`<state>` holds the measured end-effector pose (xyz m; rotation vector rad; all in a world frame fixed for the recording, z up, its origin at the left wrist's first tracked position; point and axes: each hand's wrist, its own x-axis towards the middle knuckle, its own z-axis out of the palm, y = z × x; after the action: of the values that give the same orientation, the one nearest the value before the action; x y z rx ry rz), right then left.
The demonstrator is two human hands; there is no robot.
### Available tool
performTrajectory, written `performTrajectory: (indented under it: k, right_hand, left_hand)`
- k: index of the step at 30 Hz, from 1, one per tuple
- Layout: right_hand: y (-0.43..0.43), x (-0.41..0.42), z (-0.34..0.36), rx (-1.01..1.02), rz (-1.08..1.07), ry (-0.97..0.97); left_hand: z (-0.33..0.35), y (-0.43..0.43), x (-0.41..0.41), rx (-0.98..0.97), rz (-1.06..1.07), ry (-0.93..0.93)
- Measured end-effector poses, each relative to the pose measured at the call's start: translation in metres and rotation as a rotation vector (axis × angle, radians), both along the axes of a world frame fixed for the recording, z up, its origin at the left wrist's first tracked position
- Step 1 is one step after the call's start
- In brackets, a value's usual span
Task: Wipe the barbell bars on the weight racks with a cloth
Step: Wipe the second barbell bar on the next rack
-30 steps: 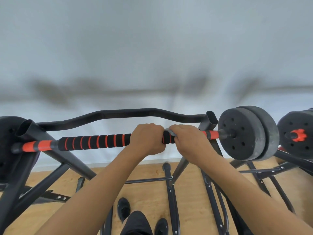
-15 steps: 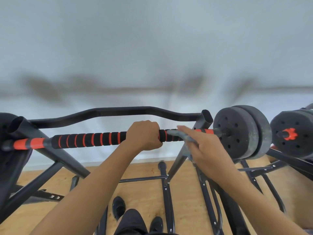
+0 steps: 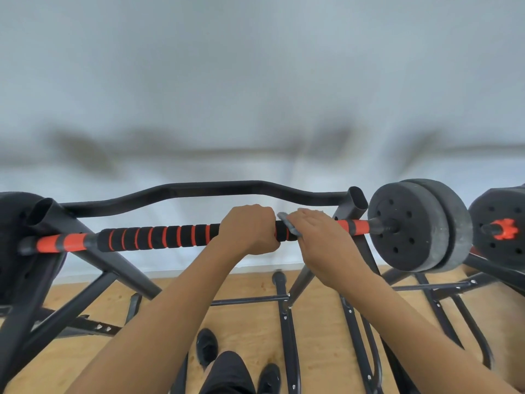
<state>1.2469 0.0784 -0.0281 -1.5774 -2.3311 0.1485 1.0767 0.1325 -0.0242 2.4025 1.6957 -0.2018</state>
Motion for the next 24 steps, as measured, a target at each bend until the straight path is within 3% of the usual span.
performTrajectory:
  k: [6,11,16,18,24]
  right_hand:
    - [-0.039,0.011,0.007,-0.018,-0.011,-0.151]
    - [-0.051,0.026,0.055,-0.221,-0.047,0.057]
    - [0.007,0.031,0.06,0.027,-0.114,-0.135]
    - [0.018,0.023,0.05,0.065,-0.114,-0.102]
    - [0.014,0.01,0.014,-0.084,-0.077,-0.003]
  left_hand:
    - [-0.004,0.0,0.0,0.042,0.033,0.004]
    - [-0.004,-0.003,-0.003,0.068,0.003,-0.009]
    - [-0.005,-0.006,-0.002,0.078,-0.005,-0.015]
    - [-0.005,-0.006,-0.002,0.094,-0.002,-0.012]
    - [-0.005,-0.006,-0.002,0.093,0.0,-0.005]
